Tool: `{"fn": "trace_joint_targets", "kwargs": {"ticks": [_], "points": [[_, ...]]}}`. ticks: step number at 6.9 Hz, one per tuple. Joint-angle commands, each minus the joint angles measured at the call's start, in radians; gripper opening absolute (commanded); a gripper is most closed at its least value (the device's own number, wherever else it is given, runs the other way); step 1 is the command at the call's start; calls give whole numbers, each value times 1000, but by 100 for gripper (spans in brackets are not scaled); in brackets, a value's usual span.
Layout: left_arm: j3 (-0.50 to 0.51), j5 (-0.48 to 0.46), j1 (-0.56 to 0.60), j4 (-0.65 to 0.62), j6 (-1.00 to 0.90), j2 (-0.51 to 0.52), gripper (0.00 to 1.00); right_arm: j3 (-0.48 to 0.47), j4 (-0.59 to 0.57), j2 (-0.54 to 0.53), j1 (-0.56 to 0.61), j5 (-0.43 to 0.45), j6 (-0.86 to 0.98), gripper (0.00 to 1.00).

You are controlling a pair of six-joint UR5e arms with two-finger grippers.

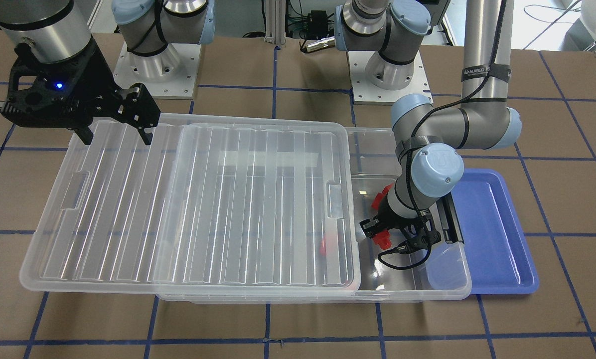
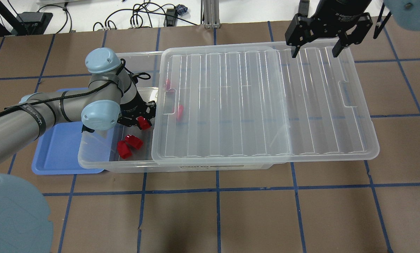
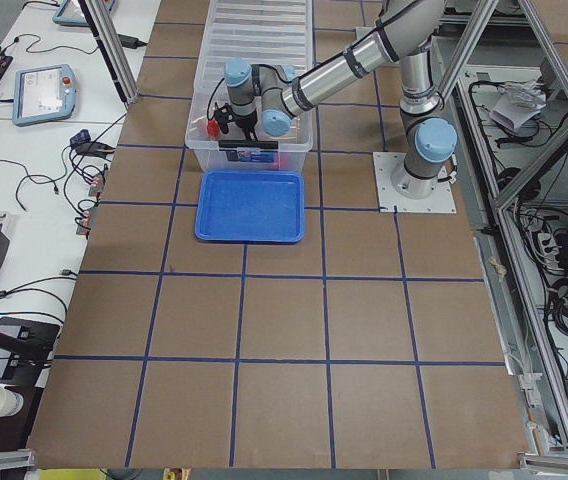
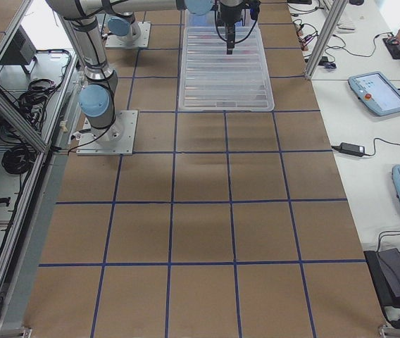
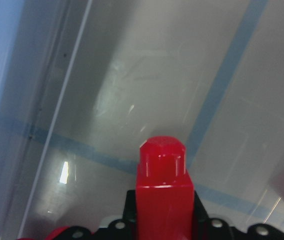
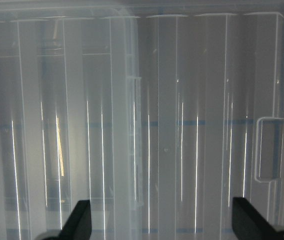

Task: Place red block in blue tray from box

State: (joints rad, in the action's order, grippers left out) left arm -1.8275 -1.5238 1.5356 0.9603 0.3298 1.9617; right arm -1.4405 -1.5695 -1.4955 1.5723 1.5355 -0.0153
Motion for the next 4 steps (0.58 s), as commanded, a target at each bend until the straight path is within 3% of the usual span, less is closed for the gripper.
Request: {"fn": "trace_joint_targets", "kwargs": {"ticks": [1, 4], "points": [[120, -4, 12, 149, -6, -42, 1, -23, -6, -5, 0, -2, 0, 100], [314, -71, 5, 497, -258, -105, 1, -21, -7, 4, -32, 6, 40, 100]]}}
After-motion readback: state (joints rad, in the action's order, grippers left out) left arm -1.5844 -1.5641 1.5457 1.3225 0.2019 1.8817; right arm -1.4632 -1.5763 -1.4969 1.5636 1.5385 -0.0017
